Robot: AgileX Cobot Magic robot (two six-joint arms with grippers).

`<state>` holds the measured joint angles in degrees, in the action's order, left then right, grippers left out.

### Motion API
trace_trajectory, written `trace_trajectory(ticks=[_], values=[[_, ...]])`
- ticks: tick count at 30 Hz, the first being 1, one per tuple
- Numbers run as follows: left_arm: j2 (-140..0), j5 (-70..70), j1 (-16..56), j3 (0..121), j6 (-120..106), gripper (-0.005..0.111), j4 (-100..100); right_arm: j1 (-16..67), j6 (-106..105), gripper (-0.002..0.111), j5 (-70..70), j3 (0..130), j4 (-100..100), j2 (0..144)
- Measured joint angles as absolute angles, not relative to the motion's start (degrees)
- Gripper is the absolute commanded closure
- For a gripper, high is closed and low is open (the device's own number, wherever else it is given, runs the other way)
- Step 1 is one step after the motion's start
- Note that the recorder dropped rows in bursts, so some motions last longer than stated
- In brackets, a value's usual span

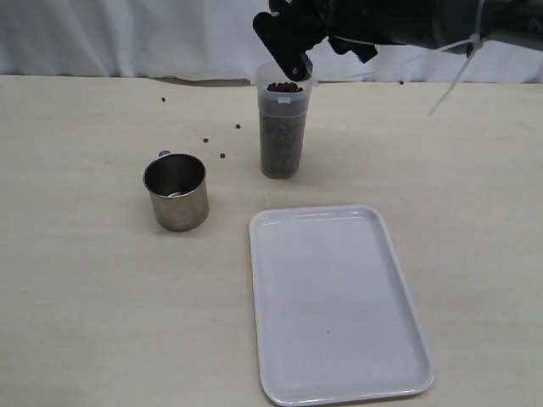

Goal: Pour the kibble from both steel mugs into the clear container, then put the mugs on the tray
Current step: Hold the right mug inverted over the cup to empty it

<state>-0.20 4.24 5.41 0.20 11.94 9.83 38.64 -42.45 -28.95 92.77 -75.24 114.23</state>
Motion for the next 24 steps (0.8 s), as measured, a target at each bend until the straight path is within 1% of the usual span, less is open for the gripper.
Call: trace_trajectory(ticks=[12,24], values=[[-0.20,4.24,5.41,0.20,11.94,0.107,9.83,41.37,-42.45,0.103,-28.86,92.83,-79.10,114.23],[-0.20,4.24,5.41,0.20,11.94,0.107,9.83,41.37,-47.59,0.103,-31.22,92.83,-79.57,114.23]])
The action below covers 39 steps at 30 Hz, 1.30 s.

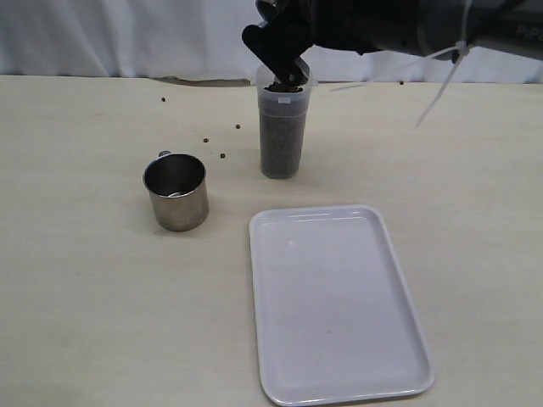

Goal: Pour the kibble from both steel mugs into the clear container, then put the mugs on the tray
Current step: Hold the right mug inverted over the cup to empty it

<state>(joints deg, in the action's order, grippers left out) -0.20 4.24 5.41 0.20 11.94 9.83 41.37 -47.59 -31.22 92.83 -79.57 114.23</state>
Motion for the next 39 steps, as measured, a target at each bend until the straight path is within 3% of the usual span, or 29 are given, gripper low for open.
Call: trace_trajectory(ticks=[30,39], values=[[-0.20,4.24,5.41,0.20,11.94,0.107,9.83,41.37,-63.66,0.103,-31.22,92.83,-80.86,115.39],[-0.20,4.24,5.41,0.20,11.94,0.107,9.83,41.37,-50.71,0.103,-34.39,92.83,-76.63,115.39]])
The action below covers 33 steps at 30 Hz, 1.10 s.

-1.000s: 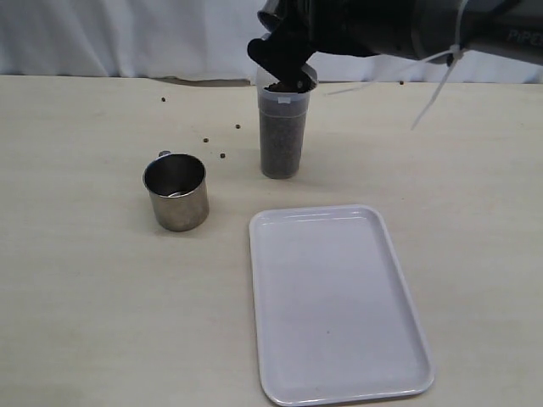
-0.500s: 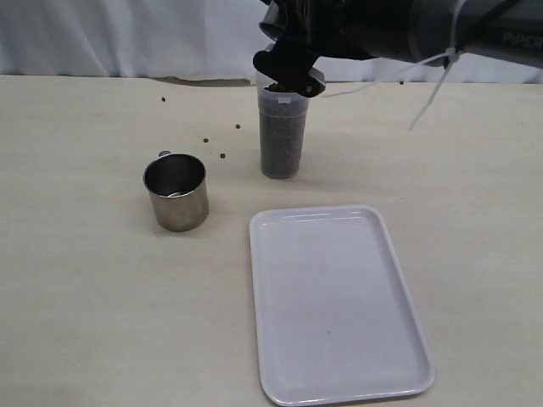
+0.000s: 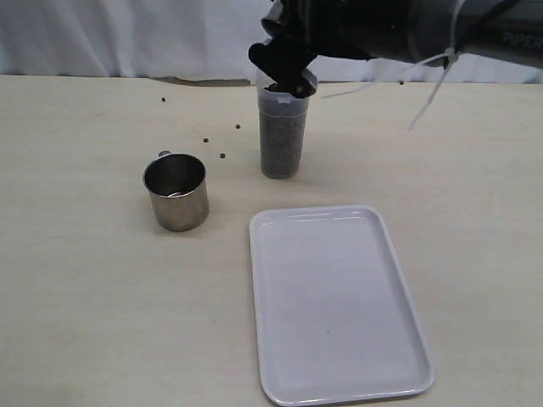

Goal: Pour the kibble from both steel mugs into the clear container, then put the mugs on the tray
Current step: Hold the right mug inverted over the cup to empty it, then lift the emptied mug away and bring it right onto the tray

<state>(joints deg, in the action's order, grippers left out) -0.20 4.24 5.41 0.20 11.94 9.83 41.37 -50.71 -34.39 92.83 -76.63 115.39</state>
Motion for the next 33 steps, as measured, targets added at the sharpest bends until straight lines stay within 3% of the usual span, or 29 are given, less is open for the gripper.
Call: trace_trajectory(ticks=[4,9,15,19,21,24,27,29,33], values=[[-0.20,4.24,5.41,0.20,11.94,0.107,9.83,41.10,-27.32,0.103,-39.03,92.83,-74.80,115.39],[-0.20,4.24,5.41,0.20,11.94,0.107,9.83,37.74,-13.65,0.103,-39.56,92.83,-61.00,112.92],[-0.20,4.24,5.41,0.20,11.94,0.107,9.83,28.51,-6.34,0.103,-39.16,89.38,-47.11,107.53],[-0.20,4.24,5.41,0.20,11.94,0.107,9.83,19.69,5.71,0.103,-32.40,78.49,-44.48,99.85],[-0.20,4.24,5.41,0.20,11.94,0.107,9.83,14.06,8.62,0.103,-22.75,67.26,-39.75,94.37],[-0.20,4.24,5.41,0.20,11.94,0.107,9.83,7.22,9.57,0.103,2.40,46.04,-30.98,88.06],[-0.20,4.24,5.41,0.20,11.94,0.107,9.83,5.55,10.05,0.103,27.13,28.88,-29.25,87.40],[-0.20,4.24,5.41,0.20,11.94,0.107,9.83,5.46,10.17,0.103,40.64,22.86,-29.36,90.34],[-0.20,4.24,5.41,0.20,11.94,0.107,9.83,5.42,10.17,0.103,52.17,20.76,-34.14,100.87]])
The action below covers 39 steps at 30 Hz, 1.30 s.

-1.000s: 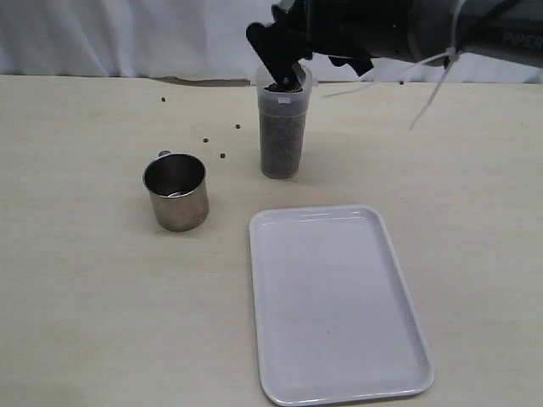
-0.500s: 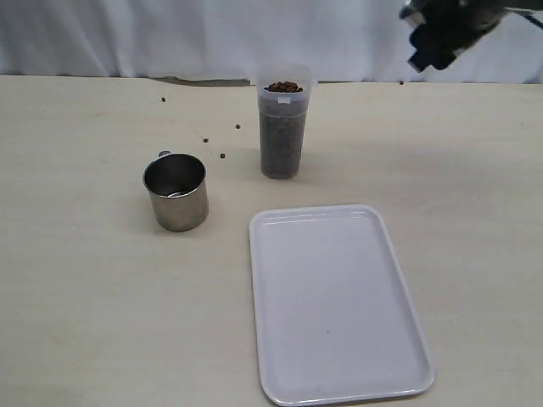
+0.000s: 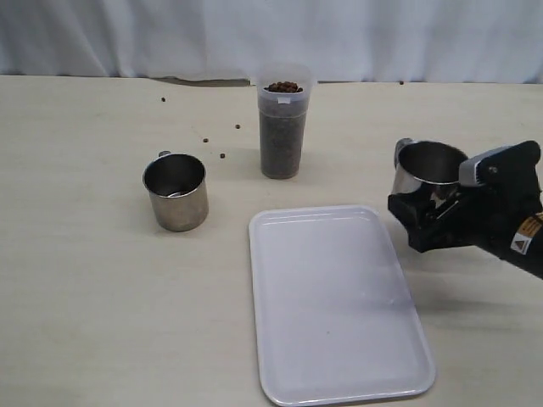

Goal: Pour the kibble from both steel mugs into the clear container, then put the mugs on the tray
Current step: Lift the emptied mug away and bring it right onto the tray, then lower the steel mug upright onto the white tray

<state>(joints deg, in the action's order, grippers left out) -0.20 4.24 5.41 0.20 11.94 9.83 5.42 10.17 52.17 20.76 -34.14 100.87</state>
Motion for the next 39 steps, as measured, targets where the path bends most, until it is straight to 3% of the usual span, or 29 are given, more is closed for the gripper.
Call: trace_trajectory(ticks=[7,33,36,39], values=[[-0.20,4.24,5.41,0.20,11.94,0.107,9.83,5.42,9.95,0.103,64.44,21.58,-39.28,110.78],[-0.20,4.24,5.41,0.20,11.94,0.107,9.83,5.42,9.95,0.102,67.08,32.44,-57.66,125.80],[-0.20,4.24,5.41,0.20,11.94,0.107,9.83,5.42,9.83,0.090,67.62,32.59,-58.36,125.98],[-0.20,4.24,5.41,0.20,11.94,0.107,9.83,5.42,9.57,0.062,68.16,32.59,-59.85,126.07]])
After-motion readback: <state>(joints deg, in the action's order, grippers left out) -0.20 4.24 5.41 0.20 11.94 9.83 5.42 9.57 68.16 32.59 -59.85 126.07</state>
